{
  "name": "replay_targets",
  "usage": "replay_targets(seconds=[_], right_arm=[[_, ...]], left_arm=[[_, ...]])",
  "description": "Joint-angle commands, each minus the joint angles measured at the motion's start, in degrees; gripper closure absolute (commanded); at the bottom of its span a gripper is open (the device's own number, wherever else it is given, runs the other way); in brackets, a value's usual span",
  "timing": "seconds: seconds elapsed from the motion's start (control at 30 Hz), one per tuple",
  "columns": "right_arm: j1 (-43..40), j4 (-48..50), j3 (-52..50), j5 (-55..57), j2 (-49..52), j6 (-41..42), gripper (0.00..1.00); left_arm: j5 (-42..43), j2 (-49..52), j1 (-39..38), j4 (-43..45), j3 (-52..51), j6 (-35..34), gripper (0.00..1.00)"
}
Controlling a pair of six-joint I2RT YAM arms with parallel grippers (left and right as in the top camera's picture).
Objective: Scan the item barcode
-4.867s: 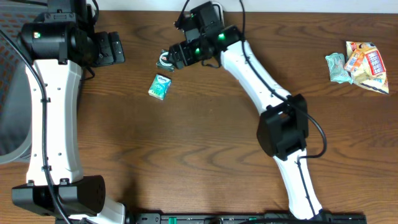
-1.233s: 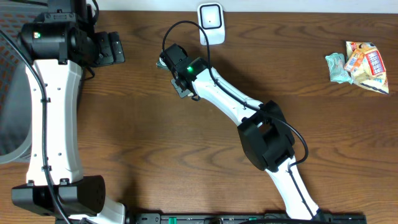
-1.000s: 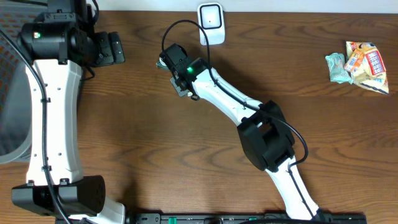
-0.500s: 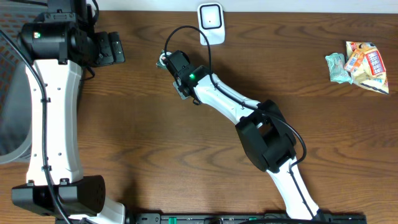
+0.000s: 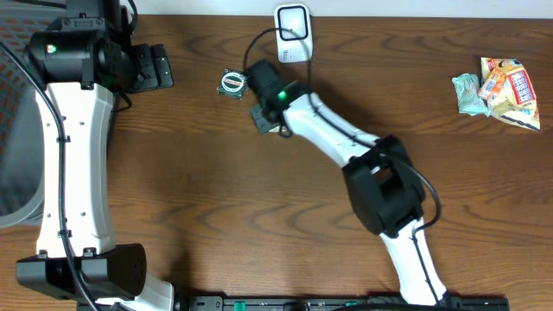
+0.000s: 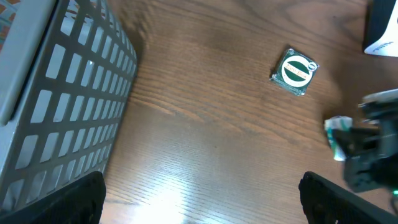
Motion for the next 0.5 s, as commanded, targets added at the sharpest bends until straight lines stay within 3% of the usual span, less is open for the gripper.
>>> replay_targets(seconds=[0.0, 0.2, 0.3, 0.47], right_arm=[[-5.27, -0.68, -0.44, -15.06, -4.24, 1.29, 0.99], [-14.69, -1.64, -0.46, -44.89, -4.07, 2.32, 0.99], [-17.49, -3.85, -0.61, -51.36, -3.72, 2.32, 0.99], [-19.47, -8.87, -0.96, -52.15, -2.56, 1.51, 0.99]], left_arm=[[-0.92, 0.22, 0.24, 0.0, -0.28, -0.52, 0.02], [-0.92, 0.22, 0.24, 0.0, -0.28, -0.52, 0.02], [-0.92, 0.22, 0.24, 0.0, -0.28, -0.5, 0.02], [-0.92, 0.22, 0.24, 0.0, -0.28, -0.5, 0.02]])
